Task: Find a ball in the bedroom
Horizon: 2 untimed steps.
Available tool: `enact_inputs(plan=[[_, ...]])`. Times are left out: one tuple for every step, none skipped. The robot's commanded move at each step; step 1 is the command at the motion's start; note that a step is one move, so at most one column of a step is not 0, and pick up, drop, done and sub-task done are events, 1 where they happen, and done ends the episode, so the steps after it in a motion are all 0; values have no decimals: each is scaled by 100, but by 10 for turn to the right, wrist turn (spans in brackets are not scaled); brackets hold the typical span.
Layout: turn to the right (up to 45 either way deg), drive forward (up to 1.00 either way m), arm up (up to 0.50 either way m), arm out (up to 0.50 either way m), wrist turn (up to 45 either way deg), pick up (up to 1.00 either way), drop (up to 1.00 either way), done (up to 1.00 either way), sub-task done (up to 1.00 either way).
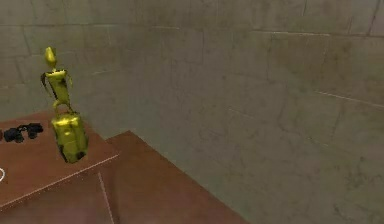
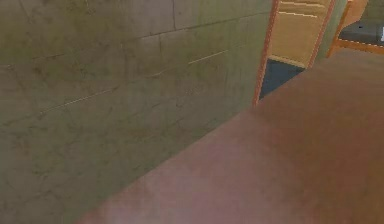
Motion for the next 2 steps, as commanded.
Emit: enact_inputs(plan=[[0,60,0,0,0,0,0,0,0],[-450,0,0,0,0,0,0,0,0]])
